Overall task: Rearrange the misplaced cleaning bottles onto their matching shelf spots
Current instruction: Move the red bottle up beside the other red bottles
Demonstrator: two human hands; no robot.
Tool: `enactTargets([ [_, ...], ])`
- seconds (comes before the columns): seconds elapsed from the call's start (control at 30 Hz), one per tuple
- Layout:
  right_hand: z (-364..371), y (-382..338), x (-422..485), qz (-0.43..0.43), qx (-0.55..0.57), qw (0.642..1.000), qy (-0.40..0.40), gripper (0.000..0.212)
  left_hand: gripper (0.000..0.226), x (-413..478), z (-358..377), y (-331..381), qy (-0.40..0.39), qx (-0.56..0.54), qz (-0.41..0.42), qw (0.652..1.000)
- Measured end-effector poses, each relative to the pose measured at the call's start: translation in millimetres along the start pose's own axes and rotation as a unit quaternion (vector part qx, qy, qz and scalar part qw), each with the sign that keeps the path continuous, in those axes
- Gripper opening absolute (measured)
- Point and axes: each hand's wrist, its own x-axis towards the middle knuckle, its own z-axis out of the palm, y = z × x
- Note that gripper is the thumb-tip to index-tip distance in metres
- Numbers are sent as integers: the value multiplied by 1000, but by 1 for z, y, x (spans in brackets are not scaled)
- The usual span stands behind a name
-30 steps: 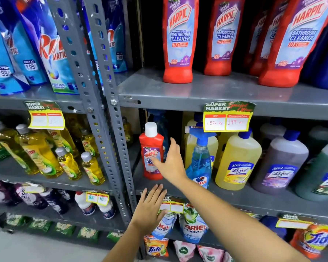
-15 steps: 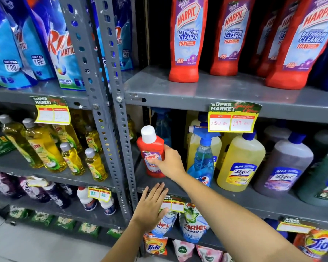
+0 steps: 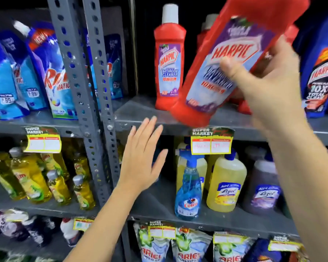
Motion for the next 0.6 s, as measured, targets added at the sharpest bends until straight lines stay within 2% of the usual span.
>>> enactTargets([
  [0.1,-20,9,37,2,-47,999,-4,49,54,38,1,0,-56,37,14,998],
  [0.17,-26,26,54,28,-76,997,-13,53,57,47,9,-1,-109,70,13,991],
  [0.23,-27,47,64,69,-103,992,-25,48,59,46,15,-2,-137,105,12,985],
  [0.37,-21,81,71,135,-120,983,-25,40,57,43,19,-1,-132,121,3,984],
  [0.6,-26,85,63,169,-155,972,-56,48,55,43,18,3,-117,104,-5,988],
])
